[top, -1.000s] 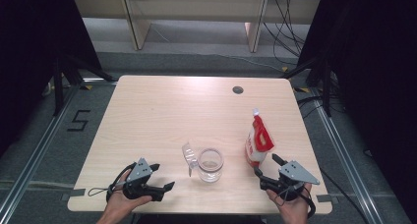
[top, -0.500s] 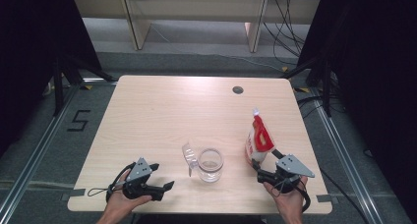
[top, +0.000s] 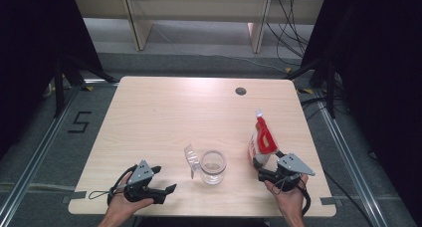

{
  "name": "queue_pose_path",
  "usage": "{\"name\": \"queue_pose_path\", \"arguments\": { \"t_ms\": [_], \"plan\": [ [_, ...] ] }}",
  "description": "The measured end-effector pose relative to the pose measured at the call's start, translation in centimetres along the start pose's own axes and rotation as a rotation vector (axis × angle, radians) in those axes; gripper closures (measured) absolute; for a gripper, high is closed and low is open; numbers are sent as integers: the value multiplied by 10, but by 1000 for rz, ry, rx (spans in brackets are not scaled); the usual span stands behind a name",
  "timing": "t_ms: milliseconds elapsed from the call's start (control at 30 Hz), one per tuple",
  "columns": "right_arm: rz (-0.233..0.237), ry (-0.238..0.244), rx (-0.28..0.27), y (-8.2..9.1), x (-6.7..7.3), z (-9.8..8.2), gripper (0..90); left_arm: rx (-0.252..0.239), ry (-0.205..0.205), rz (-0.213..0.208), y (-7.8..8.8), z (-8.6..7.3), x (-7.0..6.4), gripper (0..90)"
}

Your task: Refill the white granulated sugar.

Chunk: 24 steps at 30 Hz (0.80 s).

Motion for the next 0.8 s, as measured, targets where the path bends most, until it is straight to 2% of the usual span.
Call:
{"name": "queue_pose_path", "arguments": {
  "t_ms": [67,100,167,200,267,400,533,600,633,667,700,733,800],
  "plan": [
    [11,-9,-4,-1,1,1,190,-1,1,3,0,0,0,165],
    [3,-6,-8,-1,0,2,187,-4,33,-7,-1,0,-2,165],
    [-9,-11,-19,-3,-2,2,178,1,16,-3,-1,-1,-1,165],
    [3,-17,-12,-3,-1,2,173,3,20,2,-1,-1,-1,164],
    [-7,-7,-20,-5,-3,2,163,0,9,0,-2,0,-1,165],
    [-6,-15,-33,-9,-2,5,157,1,21,-4,-3,-1,-2,165],
    [-3,-9,-48,-14,-2,6,158,2,3,4,-2,-2,-1,165],
    [-5,-12,-40,-15,-2,6,157,10,13,-3,-2,-4,-1,165],
    [-17,-8,-58,-17,-2,8,157,10,18,-3,-3,-4,-1,165],
    [-6,-18,-51,-18,-1,7,158,6,21,-2,-3,-4,-1,165],
    [-17,-10,-46,-18,-2,7,157,6,18,-1,-3,-4,0,165],
    [-23,-9,-65,-20,-3,9,159,7,5,1,-2,-4,0,164],
    [-12,-20,-71,-22,-2,9,159,1,-3,1,-3,-4,0,164]
  ]
}}
Point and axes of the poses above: each handheld gripper's, and its own axes: y roughly backward along the jaws, z roughly out of its top, x roughly to its left, the point moved 10 cm from there along -y, roughly forward along the jaws, and after that the axes turned 13 degrees about x, right-handed, at the moved point
